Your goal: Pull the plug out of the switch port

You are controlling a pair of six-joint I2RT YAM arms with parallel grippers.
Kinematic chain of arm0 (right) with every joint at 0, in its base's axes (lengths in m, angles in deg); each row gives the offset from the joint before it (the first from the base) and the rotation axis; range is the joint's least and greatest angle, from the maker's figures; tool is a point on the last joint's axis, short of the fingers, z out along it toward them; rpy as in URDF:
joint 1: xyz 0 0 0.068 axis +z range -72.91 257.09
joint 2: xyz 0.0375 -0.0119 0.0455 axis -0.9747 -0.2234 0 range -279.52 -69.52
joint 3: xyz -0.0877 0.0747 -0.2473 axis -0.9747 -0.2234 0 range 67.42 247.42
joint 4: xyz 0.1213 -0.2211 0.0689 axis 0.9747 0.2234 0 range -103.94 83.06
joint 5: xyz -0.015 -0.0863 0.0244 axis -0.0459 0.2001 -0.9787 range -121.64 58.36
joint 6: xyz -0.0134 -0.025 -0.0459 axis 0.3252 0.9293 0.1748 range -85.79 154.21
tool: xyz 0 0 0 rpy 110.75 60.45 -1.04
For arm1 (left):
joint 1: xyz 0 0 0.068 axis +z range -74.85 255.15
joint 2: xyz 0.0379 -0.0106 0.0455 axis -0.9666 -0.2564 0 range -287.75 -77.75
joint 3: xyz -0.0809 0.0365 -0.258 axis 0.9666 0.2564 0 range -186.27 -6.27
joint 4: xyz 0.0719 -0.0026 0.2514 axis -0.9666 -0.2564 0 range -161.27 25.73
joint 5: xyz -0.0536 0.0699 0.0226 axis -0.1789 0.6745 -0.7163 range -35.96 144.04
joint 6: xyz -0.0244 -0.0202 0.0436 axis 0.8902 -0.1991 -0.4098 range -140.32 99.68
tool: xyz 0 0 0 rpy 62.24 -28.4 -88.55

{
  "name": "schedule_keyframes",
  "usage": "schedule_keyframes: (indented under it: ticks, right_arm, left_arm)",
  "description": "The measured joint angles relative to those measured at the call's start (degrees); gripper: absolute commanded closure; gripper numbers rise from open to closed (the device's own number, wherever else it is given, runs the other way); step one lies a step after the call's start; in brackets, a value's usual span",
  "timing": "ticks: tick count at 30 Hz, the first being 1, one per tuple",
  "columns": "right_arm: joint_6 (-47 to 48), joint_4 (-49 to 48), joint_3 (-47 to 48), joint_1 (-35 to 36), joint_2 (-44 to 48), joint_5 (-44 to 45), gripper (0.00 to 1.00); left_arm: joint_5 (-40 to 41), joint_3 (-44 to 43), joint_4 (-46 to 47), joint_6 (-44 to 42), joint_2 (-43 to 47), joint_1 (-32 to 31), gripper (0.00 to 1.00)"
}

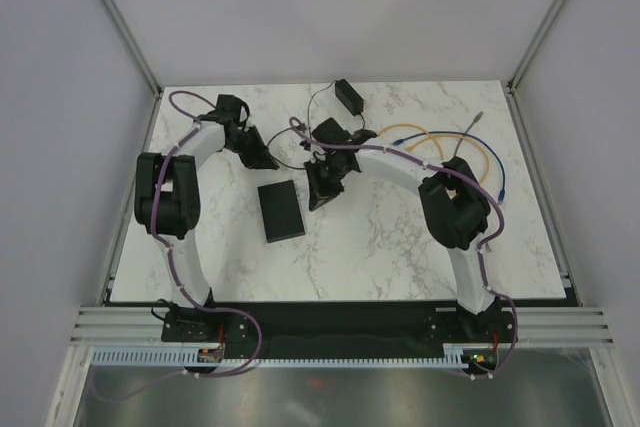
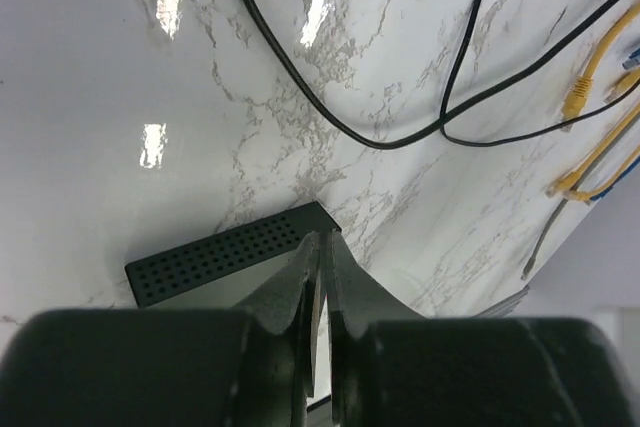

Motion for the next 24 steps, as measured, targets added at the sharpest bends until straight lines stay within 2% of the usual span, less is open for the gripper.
schedule_keyframes:
  ticks: [5,12,18,24]
  right_arm:
    - [2.01,0.04,-6.32,-5.88,4.2,0.85,0.92]
    - [3.15,-0.17,-7.54,-3.48,4.15,0.59,0.92]
    - [3.19,-1.07,-6.4,-3.41,1.05,-0.9,0.92]
    - [2.32,-2.23,-6.27,-3.61,-1.7,-3.69,0.92]
  left_arm:
    - [3.87,4.63,0.0,0.37,4.63,-0.24,0.89]
    - [6.29,10.01,0.13,0.59,15.52,-0.07,0.9]
    - [12.28,16.57,-0.92,4.26,15.8,0.2,0.98]
    - [15.98,17.9,-2.34,6.25,15.39,0.39,0.98]
